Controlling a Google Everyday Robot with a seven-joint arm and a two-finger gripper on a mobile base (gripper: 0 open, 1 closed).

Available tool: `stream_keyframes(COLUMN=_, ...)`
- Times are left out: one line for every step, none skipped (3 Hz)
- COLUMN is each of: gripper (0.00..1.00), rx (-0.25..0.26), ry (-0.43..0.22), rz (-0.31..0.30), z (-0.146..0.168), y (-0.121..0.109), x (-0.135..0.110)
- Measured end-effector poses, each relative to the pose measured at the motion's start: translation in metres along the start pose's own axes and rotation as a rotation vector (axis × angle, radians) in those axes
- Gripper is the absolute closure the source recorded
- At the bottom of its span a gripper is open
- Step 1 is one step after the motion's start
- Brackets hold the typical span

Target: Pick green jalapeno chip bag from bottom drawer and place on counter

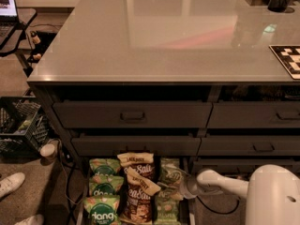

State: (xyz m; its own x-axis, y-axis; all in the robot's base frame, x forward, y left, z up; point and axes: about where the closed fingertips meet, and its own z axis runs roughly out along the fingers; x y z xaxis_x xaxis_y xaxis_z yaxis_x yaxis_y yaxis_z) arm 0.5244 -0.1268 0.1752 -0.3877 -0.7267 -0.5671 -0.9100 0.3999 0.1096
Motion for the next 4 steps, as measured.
stream_keyframes(gripper=0.79, rx=0.000, ry=0.000, rz=0.000, z=0.000, y=0.000, x=0.000)
stream_keyframes(gripper=1.00, rx=0.000, ry=0.000, rz=0.000, z=0.000, y=0.000, x=0.000)
stream_keyframes(gripper=1.00, rx=0.009, ry=-0.024, rz=-0.015, z=-0.016, y=0.001, x=-0.016)
stream_keyframes(gripper=1.00, rx=-0.003, ry=-0.047, rz=0.002, z=-0.051, y=0.006, x=-0.043)
